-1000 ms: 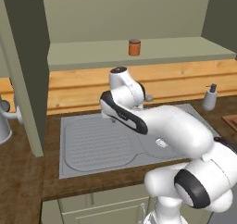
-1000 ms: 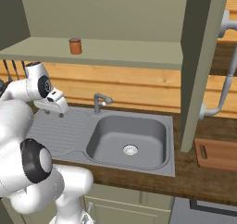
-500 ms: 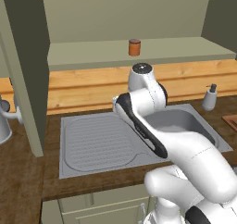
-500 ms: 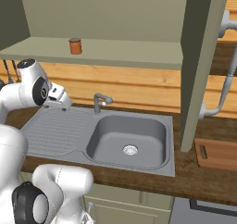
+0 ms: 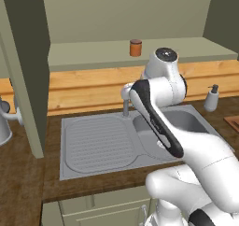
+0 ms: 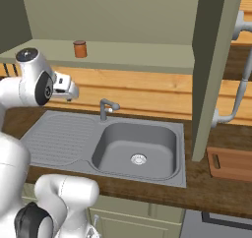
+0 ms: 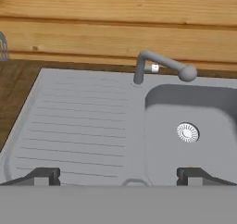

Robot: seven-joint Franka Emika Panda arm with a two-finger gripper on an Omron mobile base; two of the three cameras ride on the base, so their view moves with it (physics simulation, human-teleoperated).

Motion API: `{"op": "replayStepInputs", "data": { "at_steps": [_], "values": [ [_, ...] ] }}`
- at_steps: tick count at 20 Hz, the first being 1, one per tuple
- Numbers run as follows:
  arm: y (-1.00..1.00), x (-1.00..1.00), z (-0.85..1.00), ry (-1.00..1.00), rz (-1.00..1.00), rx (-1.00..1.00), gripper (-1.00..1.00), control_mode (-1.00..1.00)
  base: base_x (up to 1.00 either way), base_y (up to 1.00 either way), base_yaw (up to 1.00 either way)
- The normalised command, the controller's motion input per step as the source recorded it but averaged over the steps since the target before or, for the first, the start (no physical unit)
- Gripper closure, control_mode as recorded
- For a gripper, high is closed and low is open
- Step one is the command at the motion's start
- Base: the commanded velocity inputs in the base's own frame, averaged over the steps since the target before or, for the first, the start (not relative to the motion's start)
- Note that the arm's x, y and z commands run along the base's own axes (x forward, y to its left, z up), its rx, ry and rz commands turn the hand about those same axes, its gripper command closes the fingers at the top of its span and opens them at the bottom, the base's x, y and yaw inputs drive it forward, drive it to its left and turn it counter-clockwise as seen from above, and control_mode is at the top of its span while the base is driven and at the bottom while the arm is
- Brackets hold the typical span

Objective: From the different types of pastries on the counter, select a croissant and place it on the cutting board. Then retrieve a jar of jam from the cabinet and place it alongside the croissant on the cutting board.

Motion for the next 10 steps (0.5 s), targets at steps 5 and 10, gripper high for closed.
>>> {"op": "replayStepInputs", "data": {
  "at_steps": [5,10],
  "values": [
    [-0.09,-0.07,0.70,-0.07,0.14,0.00,-1.00,-1.00,0.00,0.00,0.00],
    [-0.07,-0.04,0.54,-0.20,0.12,-0.04,-1.00,-1.00,0.00,0.00,0.00]
  ]
}}
